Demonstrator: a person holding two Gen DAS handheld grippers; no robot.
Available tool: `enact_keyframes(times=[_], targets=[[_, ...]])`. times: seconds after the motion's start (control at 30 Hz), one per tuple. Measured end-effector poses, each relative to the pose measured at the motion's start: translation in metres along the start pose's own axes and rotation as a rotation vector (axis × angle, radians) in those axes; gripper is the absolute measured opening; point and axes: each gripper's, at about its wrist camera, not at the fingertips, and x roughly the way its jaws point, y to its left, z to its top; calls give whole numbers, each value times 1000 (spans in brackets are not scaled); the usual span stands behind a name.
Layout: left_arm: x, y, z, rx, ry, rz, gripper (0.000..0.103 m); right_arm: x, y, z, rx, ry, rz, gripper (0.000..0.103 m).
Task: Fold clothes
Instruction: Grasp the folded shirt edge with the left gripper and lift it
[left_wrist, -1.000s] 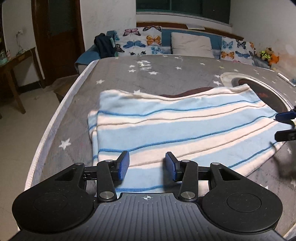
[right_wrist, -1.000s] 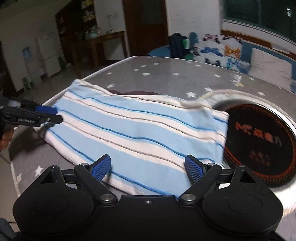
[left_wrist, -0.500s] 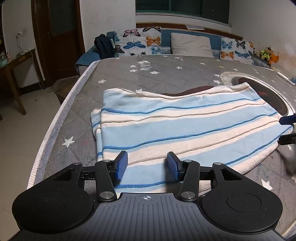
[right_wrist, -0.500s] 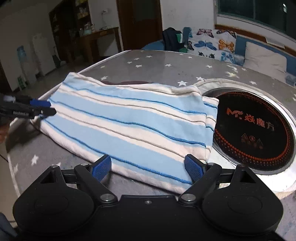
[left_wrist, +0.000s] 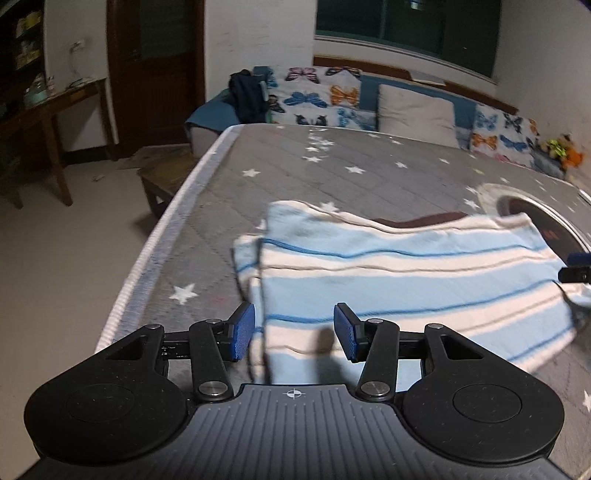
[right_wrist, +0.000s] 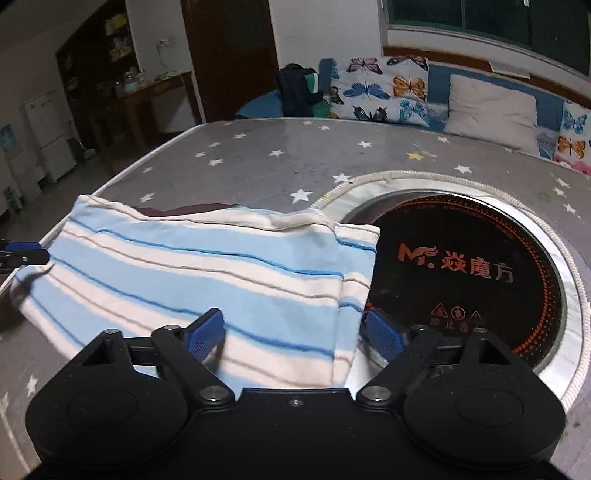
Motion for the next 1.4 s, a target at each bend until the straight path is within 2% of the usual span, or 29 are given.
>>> enact_keyframes(times=[0.13, 0.4, 0.47, 0.6, 0.63, 0.77, 0.87, 1.03, 1.4], targets=[[6, 7, 3, -20, 13, -2, 50, 10, -5, 0, 19, 13, -9, 82], [17, 10, 3, -34, 44, -11, 50, 11, -3, 1, 12, 14, -8, 73], [20, 10, 4, -36, 46, -11, 50, 11, -1, 2, 4, 12, -8, 61], [24, 12, 6, -60, 55, -31, 50, 12, 1, 6, -5, 16, 5, 51], [25, 12, 6, -65, 56, -38, 46, 12, 2, 7, -9, 15, 5, 47], [24, 8, 8, -63, 53, -49, 19, 6, 7, 10, -39, 2, -8, 28], [18, 5, 11, -60, 38, -48, 13, 2, 10, 12, -62, -7, -17, 22], [1, -2, 21, -53, -10, -57, 11, -8, 17, 16, -102, -35, -28, 18], [-35, -32, 67, 34, -154, -98, 11, -31, 36, 47, -193, -127, -40, 17]])
